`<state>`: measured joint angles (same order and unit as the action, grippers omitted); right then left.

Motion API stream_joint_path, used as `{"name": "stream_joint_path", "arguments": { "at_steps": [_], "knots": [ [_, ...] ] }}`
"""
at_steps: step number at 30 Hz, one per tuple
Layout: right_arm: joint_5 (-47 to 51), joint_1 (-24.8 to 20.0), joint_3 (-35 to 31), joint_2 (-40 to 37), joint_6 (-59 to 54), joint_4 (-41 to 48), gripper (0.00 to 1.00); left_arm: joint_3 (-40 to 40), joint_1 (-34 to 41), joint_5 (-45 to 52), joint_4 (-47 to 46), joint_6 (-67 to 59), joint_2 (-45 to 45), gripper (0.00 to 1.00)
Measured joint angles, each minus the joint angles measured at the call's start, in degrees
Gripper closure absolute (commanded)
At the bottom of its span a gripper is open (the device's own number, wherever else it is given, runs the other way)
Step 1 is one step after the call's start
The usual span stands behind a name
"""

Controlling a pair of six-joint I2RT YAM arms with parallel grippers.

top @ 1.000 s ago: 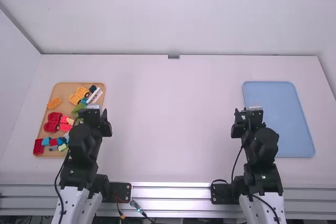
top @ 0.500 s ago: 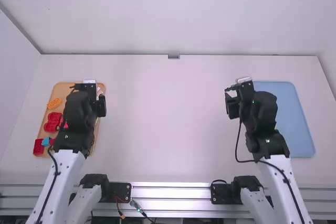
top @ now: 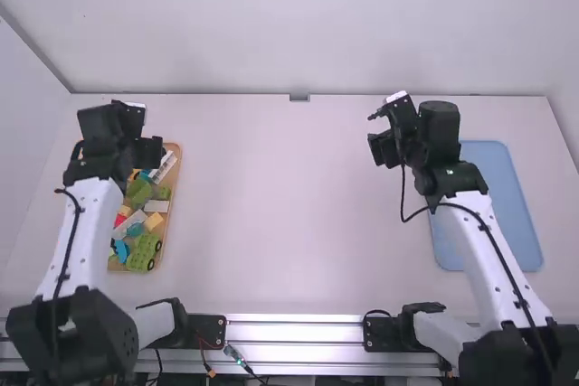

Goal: Assemble lego blocks to make yellow taxi

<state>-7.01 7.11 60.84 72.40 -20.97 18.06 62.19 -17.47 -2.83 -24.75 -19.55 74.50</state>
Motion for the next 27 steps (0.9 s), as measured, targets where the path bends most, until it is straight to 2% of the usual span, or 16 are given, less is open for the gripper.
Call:
{"name": "stream_joint_path", "arguments": {
  "at_steps": [5,11,18,27],
  "knots": [
    [-0.68,0.98,5.33,6.25,-1.97,1.38,0.07,17.09,-6.82,2.91,-10.16,-7.65,15.58,0.07],
    [-1.33,1.88,9.05,10.82,-3.56,2.34,0.02,31.65,-10.62,1.38,-19.67,-17.40,31.98,0.02],
    [-1.64,2.47,11.10,13.14,-4.57,1.60,0.01,37.53,-12.02,-0.70,-21.77,-29.24,44.39,0.00],
    [-1.81,4.72,11.10,13.20,-4.94,1.36,0.01,37.73,-12.94,-1.31,-19.52,-35.65,52.63,0.07]
  ]
}}
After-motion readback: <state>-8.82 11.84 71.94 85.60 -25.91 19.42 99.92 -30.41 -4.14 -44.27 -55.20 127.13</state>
